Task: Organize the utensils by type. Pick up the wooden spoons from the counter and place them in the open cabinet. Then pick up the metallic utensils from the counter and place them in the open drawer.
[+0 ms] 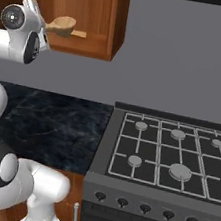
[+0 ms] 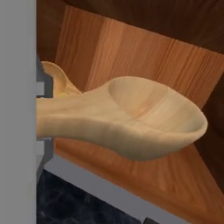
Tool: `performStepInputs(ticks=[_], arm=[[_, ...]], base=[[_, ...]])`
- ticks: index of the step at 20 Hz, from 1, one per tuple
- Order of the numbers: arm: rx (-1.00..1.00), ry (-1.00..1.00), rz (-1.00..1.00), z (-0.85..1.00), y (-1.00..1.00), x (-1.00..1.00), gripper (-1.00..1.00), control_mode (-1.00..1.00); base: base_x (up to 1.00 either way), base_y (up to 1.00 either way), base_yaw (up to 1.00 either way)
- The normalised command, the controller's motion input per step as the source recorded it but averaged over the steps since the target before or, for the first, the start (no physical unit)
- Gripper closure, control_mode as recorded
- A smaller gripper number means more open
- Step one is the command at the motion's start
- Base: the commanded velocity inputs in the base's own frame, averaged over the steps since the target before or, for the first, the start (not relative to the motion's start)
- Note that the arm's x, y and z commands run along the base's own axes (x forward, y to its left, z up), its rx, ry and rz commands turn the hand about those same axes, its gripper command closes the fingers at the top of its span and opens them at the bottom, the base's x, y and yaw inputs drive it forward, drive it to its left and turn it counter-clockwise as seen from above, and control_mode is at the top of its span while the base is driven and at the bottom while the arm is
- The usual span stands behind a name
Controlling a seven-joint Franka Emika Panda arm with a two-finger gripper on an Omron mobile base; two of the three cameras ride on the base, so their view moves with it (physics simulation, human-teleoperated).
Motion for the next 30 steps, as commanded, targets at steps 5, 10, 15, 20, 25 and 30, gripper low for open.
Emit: performStepInputs(ticks=[5,10,15,20,25,30], arm=[[0.22,0.00,-0.18,0.00,0.01,0.71,1.00,-1.00],[0.18,0.00,-0.07,0.00,-0.03,0.74,1.00,-1.00],[0.18,0.00,0.02,0.01,-0.12,0.80,1.00,-1.00],[0.08,0.00,0.09,-0.06,-0.12,0.66,1.00,-1.00],[0.01,0.00,0.08,-0.15,-0.07,0.59,1.00,-1.00],[0.00,-0.05,0.00,-0.25,0.00,0.45,1.00,-1.00]], base=[[0.00,0.00,0.00],[0.00,0.00,0.00],[0.00,0.00,0.00],[0.00,0.00,0.00],[0.00,0.00,0.00],[0.00,0.00,0.00]])
